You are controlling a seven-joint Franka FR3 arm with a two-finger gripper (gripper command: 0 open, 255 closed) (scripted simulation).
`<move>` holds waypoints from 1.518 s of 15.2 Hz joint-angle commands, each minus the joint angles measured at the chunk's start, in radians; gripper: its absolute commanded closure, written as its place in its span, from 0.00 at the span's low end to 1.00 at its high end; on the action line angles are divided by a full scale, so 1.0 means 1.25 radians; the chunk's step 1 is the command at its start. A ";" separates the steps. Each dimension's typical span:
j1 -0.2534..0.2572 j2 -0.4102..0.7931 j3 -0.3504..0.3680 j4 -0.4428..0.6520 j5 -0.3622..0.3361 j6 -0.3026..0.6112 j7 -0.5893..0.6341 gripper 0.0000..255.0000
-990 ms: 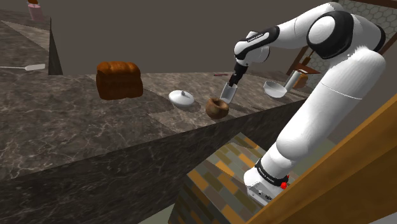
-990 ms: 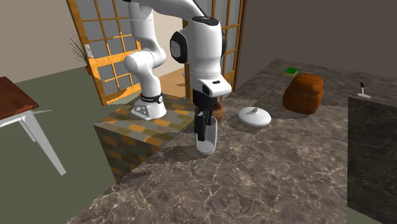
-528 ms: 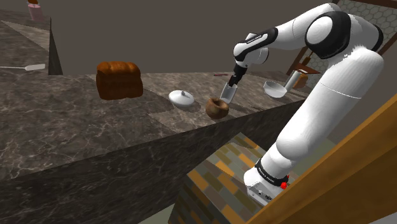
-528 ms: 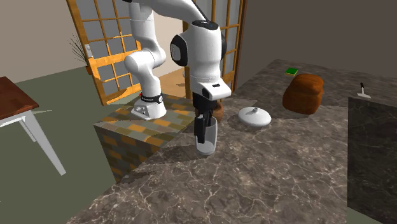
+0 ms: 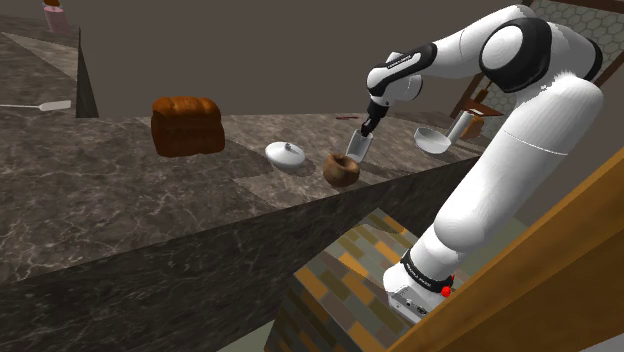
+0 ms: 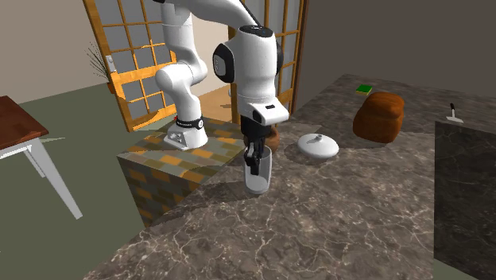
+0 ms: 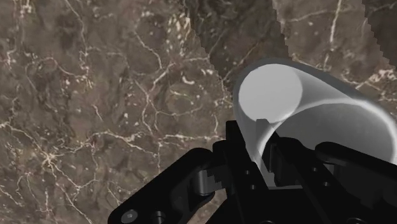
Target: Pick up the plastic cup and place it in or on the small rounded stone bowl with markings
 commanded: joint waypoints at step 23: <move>0.006 -0.093 0.005 0.126 -0.051 -0.209 0.034 1.00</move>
